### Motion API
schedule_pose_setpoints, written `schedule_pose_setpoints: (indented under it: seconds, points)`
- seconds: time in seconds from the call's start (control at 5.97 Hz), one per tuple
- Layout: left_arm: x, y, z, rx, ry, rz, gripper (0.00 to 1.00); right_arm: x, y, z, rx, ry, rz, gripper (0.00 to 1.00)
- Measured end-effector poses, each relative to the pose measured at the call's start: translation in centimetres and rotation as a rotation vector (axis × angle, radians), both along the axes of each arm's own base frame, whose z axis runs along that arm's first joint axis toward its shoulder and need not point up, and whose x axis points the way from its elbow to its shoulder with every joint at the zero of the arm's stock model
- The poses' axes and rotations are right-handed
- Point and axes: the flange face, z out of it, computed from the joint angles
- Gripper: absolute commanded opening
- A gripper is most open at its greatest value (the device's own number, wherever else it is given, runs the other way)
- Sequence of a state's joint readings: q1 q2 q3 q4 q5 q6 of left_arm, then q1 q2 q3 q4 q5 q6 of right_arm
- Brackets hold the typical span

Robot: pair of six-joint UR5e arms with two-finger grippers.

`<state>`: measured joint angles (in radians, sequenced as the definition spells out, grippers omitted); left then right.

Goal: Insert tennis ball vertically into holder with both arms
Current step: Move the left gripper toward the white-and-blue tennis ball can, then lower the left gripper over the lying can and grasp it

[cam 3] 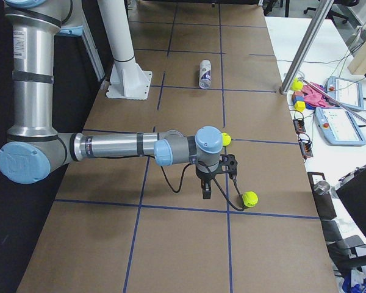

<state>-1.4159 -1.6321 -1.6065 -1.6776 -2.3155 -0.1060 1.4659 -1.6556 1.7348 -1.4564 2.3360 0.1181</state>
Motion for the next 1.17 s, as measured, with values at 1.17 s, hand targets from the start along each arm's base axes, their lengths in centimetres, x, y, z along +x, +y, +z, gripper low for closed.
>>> schedule_pose_setpoints:
  seconds: [1.17]
  points:
    - [20.9,-1.4,-21.0,0.372,0.115,0.339,1.0,-2.3,-0.4,-2.2,0.162,-0.039,-0.045,1.0]
